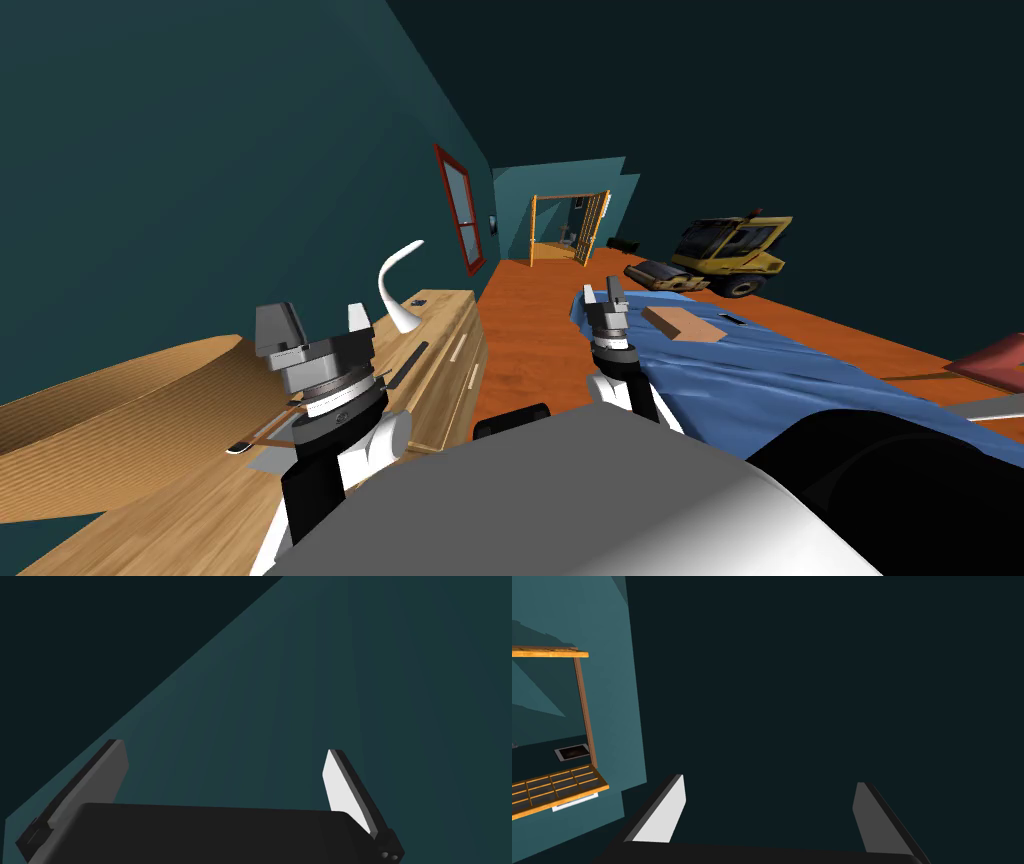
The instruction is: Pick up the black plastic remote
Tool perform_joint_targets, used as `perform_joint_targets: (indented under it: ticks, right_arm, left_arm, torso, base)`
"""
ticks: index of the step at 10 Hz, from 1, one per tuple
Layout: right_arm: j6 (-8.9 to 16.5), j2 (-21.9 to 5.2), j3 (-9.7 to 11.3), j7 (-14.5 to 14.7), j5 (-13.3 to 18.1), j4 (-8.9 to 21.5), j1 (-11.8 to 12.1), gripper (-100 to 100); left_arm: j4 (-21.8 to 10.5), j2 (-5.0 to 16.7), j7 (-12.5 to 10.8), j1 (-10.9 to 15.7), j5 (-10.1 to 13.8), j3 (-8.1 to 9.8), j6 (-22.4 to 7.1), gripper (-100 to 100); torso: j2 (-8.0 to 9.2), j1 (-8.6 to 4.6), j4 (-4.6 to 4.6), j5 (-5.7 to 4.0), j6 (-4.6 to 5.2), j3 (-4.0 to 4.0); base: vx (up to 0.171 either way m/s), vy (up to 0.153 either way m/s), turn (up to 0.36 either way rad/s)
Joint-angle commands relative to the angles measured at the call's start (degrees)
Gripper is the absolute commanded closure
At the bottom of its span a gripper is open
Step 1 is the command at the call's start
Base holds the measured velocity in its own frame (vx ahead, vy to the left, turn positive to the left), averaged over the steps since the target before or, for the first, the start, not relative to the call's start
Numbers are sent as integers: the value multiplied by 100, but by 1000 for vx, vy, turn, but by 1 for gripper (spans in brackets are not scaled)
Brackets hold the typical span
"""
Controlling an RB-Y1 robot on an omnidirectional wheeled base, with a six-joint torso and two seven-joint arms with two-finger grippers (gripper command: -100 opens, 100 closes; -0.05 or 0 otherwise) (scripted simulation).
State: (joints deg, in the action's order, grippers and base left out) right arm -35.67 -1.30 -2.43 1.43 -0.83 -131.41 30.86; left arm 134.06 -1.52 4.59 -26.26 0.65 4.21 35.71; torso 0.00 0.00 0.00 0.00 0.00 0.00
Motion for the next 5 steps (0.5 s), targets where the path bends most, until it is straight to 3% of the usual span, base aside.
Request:
perform_joint_targets:
  ticks: [1,5]
  right_arm:
    - [0,0,0,0,0,0,0,0]
    - [0,1,0,0,0,0,1,0]
  left_arm:
    - [-23,238,-49,-12,56,35,-110,-100]
    - [-133,950,-336,-87,375,258,-733,-100]
  torso:
    - [0,0,0,0,0,0]
    - [-31,-20,-7,-4,-1,-18]
  base:
    - [19,-17,40]
    - [75,-53,77]
